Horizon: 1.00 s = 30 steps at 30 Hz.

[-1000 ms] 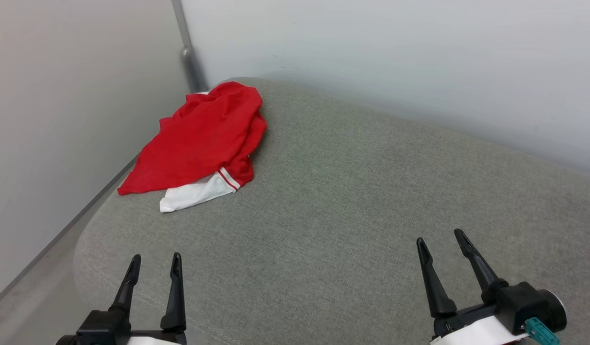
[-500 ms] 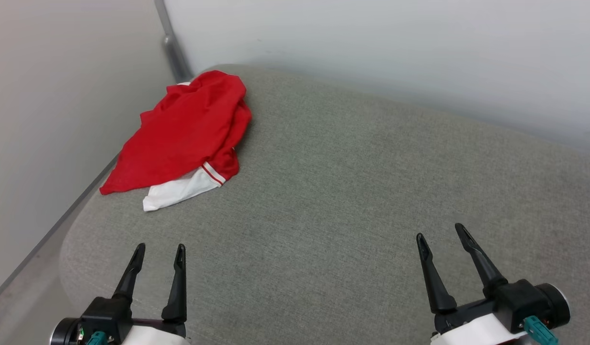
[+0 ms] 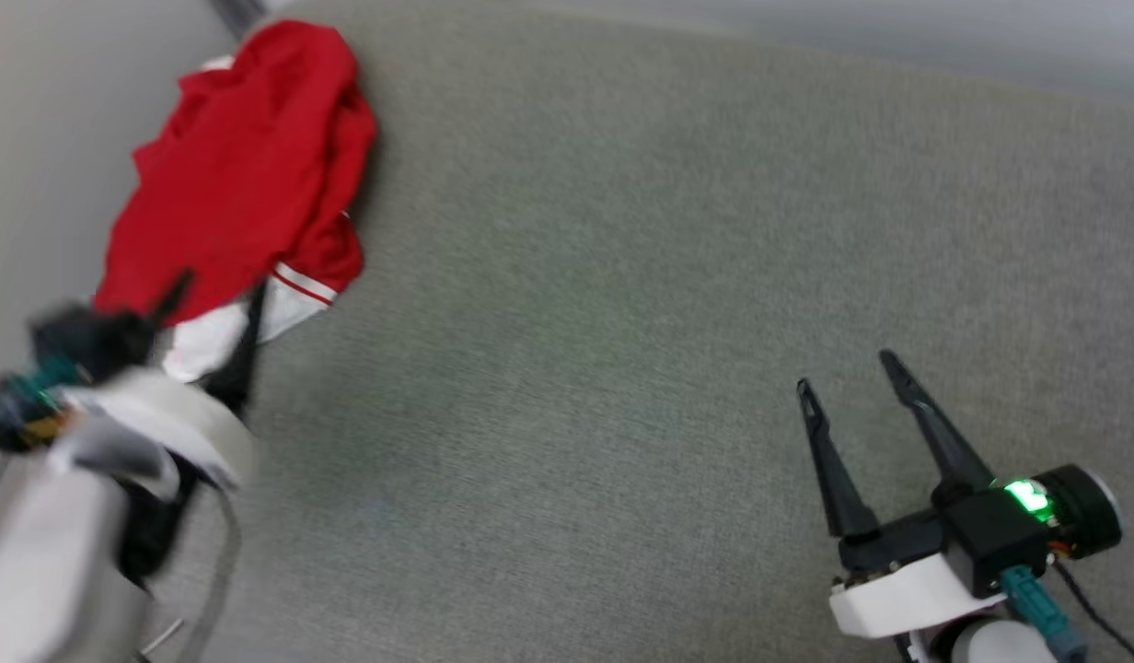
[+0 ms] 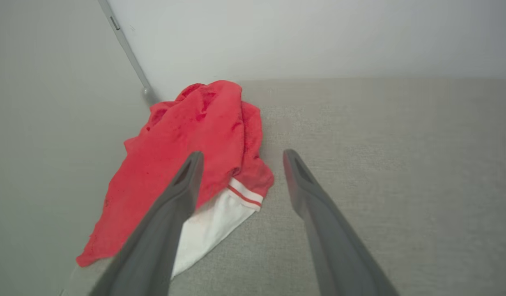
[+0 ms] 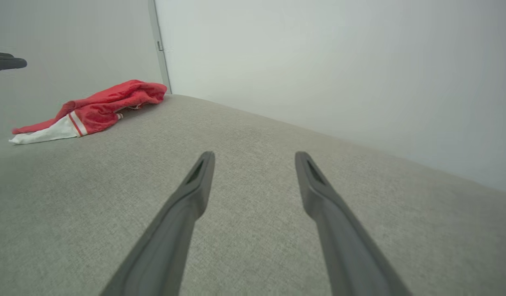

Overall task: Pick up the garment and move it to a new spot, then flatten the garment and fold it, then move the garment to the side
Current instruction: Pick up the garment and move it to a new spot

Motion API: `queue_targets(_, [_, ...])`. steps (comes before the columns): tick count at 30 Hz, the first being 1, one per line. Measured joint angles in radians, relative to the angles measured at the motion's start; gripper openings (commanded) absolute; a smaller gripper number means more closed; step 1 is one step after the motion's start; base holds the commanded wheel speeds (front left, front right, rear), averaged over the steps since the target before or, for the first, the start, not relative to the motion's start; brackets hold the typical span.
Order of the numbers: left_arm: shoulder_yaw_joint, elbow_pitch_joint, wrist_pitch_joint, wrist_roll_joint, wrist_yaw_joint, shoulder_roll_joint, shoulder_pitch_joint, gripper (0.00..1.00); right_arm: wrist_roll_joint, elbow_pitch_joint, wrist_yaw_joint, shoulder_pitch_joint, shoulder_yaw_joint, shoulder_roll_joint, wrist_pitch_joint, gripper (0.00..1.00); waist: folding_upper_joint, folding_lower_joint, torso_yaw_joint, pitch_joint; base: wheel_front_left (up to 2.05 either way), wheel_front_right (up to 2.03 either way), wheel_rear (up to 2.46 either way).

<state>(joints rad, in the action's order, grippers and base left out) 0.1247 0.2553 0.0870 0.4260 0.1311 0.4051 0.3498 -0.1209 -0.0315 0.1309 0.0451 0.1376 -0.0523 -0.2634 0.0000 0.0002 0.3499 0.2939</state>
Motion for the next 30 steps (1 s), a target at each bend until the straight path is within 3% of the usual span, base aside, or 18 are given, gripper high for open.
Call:
queue_targets(5, [0.055, 0.072, -0.212, 0.183, 0.0, 0.189, 0.193, 1.0, -0.033, -0.007, 0.0, 0.023, 0.003, -0.013, 0.0, 1.0, 0.0, 0.0, -0.041, 0.096, 0.0, 0.0, 0.0])
queue_targets(11, [0.099, 0.162, -0.514, 0.444, 0.0, 0.319, 0.366, 1.0, -0.046, -0.025, 0.0, 0.063, -0.007, -0.022, 0.0, 1.0, 0.0, 0.0, -0.098, 0.203, 0.0, 0.0, 0.0])
queue_targets(15, [0.105, 0.223, -0.667, 0.548, 0.0, 0.366, 0.446, 1.0, -0.048, -0.035, 0.0, 0.077, -0.008, -0.021, 0.0, 1.0, 0.0, 0.0, -0.134, 0.266, 0.0, 0.0, 0.0])
queue_targets(18, [0.086, 0.293, -0.739, 0.613, 0.0, 0.369, 0.491, 1.0, -0.055, -0.046, 0.0, 0.089, -0.002, -0.017, -0.002, 1.0, 0.0, 0.0, -0.16, 0.307, 0.0, 0.0, 0.0])
queue_targets(27, [0.106, 0.414, -0.843, 0.63, 0.0, 0.403, 0.55, 1.0, -0.071, -0.075, 0.001, 0.111, -0.031, 0.005, -0.009, 1.0, 0.0, -0.0003, -0.221, 0.377, 0.0, 0.0, 0.0])
queue_targets(28, [0.111, 0.42, -0.851, 0.63, 0.0, 0.403, 0.555, 0.0, -0.075, -0.075, 0.001, 0.111, -0.031, 0.006, -0.009, 1.0, 0.0, -0.0004, -0.222, 0.379, 0.0, 0.0, 0.0])
queue_targets(30, [0.114, 0.431, -0.84, 0.634, 0.0, 0.397, 0.559, 0.0, -0.078, -0.072, 0.001, 0.112, -0.033, 0.007, -0.009, 1.0, 0.0, -0.0004, -0.221, 0.376, 0.0, 0.0, 0.0])
